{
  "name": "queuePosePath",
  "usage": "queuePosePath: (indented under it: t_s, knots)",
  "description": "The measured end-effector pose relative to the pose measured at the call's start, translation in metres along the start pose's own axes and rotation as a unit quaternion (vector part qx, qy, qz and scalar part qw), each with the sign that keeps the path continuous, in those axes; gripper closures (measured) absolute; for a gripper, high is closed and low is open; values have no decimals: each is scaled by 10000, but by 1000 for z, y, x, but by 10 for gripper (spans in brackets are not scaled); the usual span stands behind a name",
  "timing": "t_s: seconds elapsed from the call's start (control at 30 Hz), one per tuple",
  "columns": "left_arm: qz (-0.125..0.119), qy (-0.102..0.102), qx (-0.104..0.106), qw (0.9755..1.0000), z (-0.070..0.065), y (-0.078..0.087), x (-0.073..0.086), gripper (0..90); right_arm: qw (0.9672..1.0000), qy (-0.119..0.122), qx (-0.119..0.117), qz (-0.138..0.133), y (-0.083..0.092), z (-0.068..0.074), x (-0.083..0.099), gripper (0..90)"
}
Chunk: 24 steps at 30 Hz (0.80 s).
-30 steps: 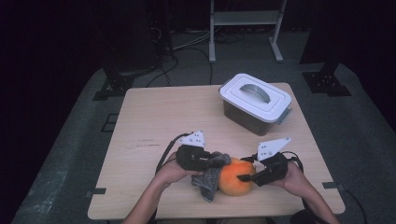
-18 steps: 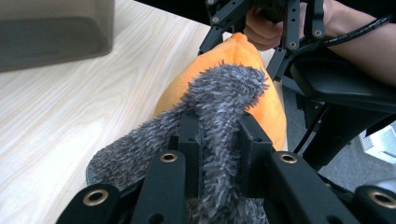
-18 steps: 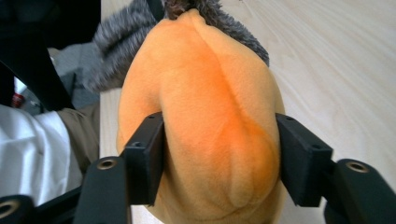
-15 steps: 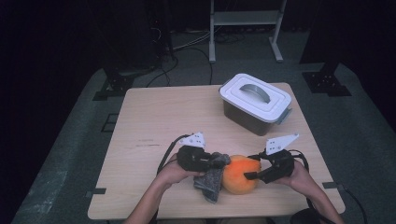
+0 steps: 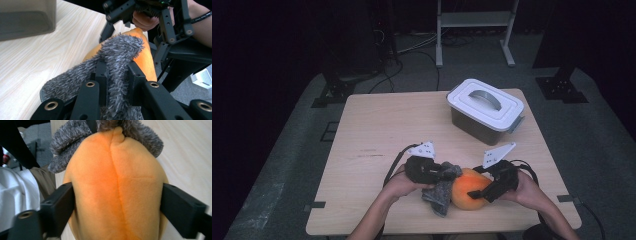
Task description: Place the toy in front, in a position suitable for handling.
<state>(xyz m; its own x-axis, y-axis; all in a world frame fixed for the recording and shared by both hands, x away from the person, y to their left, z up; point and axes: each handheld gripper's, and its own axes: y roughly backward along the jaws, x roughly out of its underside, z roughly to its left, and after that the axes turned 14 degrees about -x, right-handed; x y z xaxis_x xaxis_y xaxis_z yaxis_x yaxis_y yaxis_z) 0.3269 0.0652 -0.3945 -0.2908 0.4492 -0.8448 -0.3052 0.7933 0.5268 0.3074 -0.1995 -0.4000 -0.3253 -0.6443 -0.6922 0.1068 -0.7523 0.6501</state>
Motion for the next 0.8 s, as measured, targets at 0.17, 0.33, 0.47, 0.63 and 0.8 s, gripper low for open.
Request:
queuePosePath:
  t_s: [0.17,0.33,0.47,0.63,0.8]
  knots:
    - [-82,82,-17,9999,4,8,3,746,9991,358,12,-208,2,4,2,455]
    - [-230,68,-213,9995,12,32,0,745,9969,583,-152,-500,-4,-1,-11,476]
    - [-363,109,-396,9985,20,58,0,745,9934,756,-340,-799,-16,-8,-30,474]
    - [-329,275,-495,9979,31,65,14,745,9921,825,-535,-784,-37,-21,-40,447]
    - [-457,645,-233,9966,36,45,32,744,9948,671,-548,-542,-38,-27,-29,317]
